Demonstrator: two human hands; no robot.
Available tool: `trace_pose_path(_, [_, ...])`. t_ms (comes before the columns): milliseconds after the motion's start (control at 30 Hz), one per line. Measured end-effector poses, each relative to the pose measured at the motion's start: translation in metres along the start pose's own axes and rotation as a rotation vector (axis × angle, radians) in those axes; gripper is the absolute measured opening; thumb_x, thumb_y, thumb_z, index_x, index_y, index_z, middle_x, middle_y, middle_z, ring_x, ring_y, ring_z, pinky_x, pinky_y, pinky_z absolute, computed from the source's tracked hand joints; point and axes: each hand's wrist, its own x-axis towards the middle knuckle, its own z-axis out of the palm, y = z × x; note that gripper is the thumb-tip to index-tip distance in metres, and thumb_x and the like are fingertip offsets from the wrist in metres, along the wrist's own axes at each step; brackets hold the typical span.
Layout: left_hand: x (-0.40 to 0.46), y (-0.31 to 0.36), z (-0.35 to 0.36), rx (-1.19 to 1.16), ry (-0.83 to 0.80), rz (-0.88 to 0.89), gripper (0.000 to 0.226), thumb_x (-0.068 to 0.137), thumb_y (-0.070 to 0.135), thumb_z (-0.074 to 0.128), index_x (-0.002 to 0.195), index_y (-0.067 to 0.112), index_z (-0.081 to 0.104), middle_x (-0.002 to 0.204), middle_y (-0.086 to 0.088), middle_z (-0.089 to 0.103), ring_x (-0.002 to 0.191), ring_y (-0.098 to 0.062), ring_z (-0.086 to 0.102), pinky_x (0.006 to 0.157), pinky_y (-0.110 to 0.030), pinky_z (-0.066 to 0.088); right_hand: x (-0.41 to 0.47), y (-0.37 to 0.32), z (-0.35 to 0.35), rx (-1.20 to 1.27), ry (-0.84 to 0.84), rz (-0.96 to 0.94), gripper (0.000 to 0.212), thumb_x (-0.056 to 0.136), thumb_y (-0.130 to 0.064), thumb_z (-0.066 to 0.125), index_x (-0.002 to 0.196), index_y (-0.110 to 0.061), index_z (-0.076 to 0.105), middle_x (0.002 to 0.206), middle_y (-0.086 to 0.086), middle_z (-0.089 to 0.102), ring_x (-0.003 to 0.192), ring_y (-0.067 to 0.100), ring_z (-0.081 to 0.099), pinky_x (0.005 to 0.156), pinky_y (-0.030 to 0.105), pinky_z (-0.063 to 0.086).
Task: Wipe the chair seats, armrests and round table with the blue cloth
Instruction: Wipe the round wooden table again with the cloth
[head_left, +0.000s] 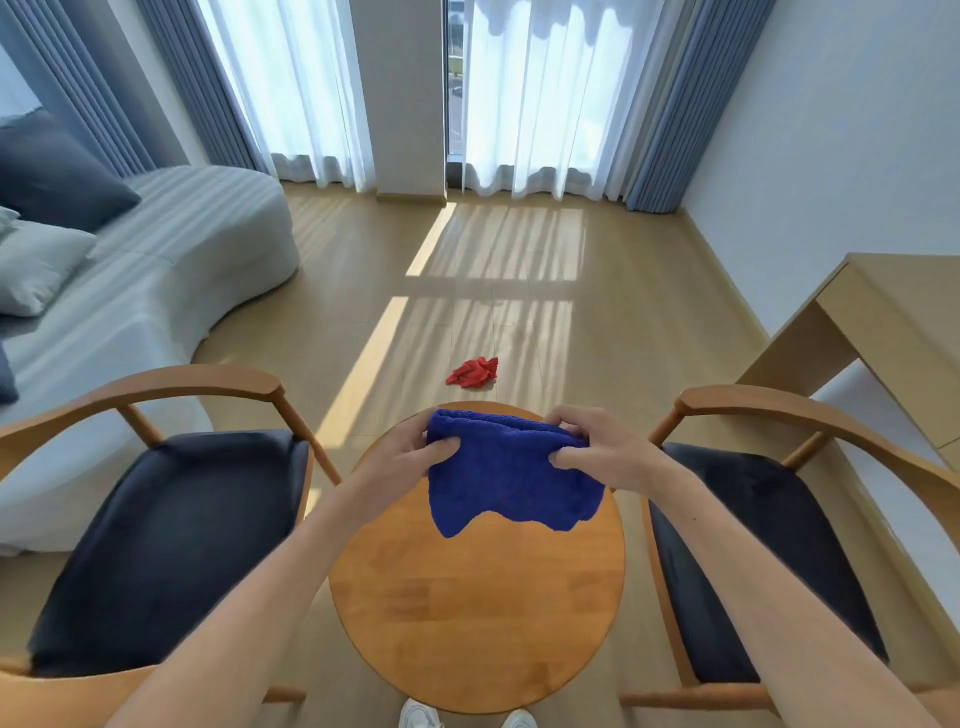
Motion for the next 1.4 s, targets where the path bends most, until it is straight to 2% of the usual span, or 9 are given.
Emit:
trace_pose_path(100, [0.001,-0.003,-0.001,0.009,0.037,-0.017,0.020,0.092,0.035,0.055,0.108,0.042,0.063,0.109,0.008,0.069,0.102,-0.010,0.065,0.078,-0.029,0.055,0.000,-0.004,-0.003,-0.083,-0.021,-0.076,0.029,0.092,-0.011,0.053,0.096,-0.038,0.061,0.084,-0.017,0.064,0.081,0.004,0.060,0.070,0.019,0.047])
trace_pose_path(233, [0.008,-0.008,-0.003,0.229,0.092,-0.032,0.021,0.090,0.050,0.047,0.108,0.044,0.056,0.098,0.014,0.069,0.091,-0.007,0.065,0.081,-0.040,0.055,0.002,-0.001,-0.001,-0.200,-0.005,-0.073,0.021,0.092,-0.011,0.053,0.085,-0.031,0.055,0.080,-0.011,0.058,0.075,0.008,0.054,0.070,0.030,0.046])
trace_pose_path(367, [0.010,-0.006,-0.003,0.368,0.193,-0.001,0.012,0.094,0.047,0.041,0.101,0.049,0.051,0.085,0.021,0.066,0.076,0.002,0.060,0.066,-0.028,0.046,0.000,0.002,0.002,-0.023,0.039,-0.065,0.016,0.094,-0.016,0.055,0.093,-0.029,0.063,0.086,-0.004,0.066,0.080,0.011,0.059,0.073,0.031,0.048])
trace_pose_path(533, [0.010,0.000,-0.004,0.327,0.234,-0.004,0.008,0.097,0.045,0.045,0.099,0.047,0.053,0.079,0.014,0.069,0.068,-0.001,0.062,0.058,-0.020,0.048,0.002,0.006,-0.001,0.115,0.114,-0.086,0.021,0.095,-0.015,0.057,0.113,-0.021,0.066,0.099,-0.001,0.071,0.093,0.017,0.066,0.080,0.039,0.055])
trace_pose_path(733, [0.005,-0.012,-0.013,0.114,0.129,-0.066,0.015,0.096,0.025,0.059,0.110,0.021,0.061,0.105,-0.005,0.070,0.098,-0.022,0.067,0.081,-0.049,0.058,0.001,0.021,-0.001,0.182,0.117,-0.026,0.022,0.089,-0.007,0.064,0.109,-0.016,0.068,0.098,0.000,0.072,0.095,0.017,0.067,0.081,0.035,0.056])
trace_pose_path(900, [0.000,-0.041,-0.013,0.309,0.085,-0.138,0.011,0.091,0.023,0.065,0.098,0.032,0.066,0.096,0.004,0.072,0.094,-0.013,0.067,0.091,-0.045,0.053,0.002,0.041,0.022,0.085,0.088,0.034,0.018,0.088,-0.007,0.062,0.103,-0.016,0.066,0.093,0.000,0.071,0.090,0.018,0.066,0.083,0.042,0.056])
trace_pose_path(1167, [-0.014,-0.108,0.006,0.359,0.049,-0.371,0.011,0.092,0.023,0.060,0.095,0.033,0.064,0.095,0.004,0.069,0.090,-0.012,0.065,0.079,-0.031,0.054,0.007,0.092,0.084,0.032,-0.028,0.243,0.019,0.089,-0.012,0.055,0.096,-0.025,0.065,0.088,-0.008,0.069,0.085,0.012,0.064,0.073,0.030,0.054])
trace_pose_path(1300, [-0.011,-0.152,0.012,0.366,0.068,-0.501,0.008,0.092,0.023,0.061,0.097,0.027,0.065,0.098,0.004,0.068,0.092,-0.013,0.063,0.078,-0.034,0.056,0.026,0.123,0.110,0.035,-0.114,0.350,0.024,0.091,-0.012,0.050,0.101,-0.026,0.067,0.096,-0.007,0.068,0.091,0.012,0.062,0.070,0.024,0.051])
trace_pose_path(1400, [0.005,-0.192,0.014,0.385,0.155,-0.584,0.013,0.092,0.023,0.060,0.105,0.023,0.062,0.098,0.001,0.066,0.093,-0.017,0.061,0.079,-0.036,0.053,0.053,0.153,0.136,-0.008,-0.107,0.411,0.032,0.095,-0.010,0.044,0.116,-0.021,0.065,0.112,-0.003,0.066,0.102,0.015,0.059,0.080,0.026,0.049])
